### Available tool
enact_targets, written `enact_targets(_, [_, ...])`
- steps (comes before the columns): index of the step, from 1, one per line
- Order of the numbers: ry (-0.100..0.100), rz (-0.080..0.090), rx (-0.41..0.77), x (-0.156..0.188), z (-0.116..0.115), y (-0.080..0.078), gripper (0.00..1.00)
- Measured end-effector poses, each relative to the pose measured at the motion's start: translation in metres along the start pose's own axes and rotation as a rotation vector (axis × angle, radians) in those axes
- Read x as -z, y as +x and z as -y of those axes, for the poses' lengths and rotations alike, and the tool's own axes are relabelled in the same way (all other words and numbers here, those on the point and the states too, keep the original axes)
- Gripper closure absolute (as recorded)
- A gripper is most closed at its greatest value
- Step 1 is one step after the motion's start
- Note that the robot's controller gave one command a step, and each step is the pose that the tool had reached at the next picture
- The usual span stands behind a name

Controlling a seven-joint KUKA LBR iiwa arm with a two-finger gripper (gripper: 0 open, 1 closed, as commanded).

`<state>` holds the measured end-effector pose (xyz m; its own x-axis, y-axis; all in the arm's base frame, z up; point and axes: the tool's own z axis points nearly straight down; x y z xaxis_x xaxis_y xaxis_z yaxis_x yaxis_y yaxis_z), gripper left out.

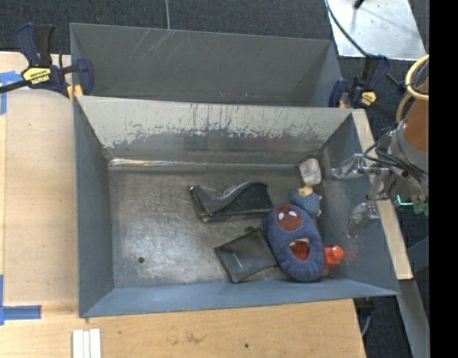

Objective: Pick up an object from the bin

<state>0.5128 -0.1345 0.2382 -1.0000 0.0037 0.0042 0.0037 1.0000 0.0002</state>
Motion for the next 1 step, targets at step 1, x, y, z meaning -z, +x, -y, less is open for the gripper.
enact_targets(1, [-0.001,0.0,-0.25,-0.0919,-0.0057,0.0134,0.0])
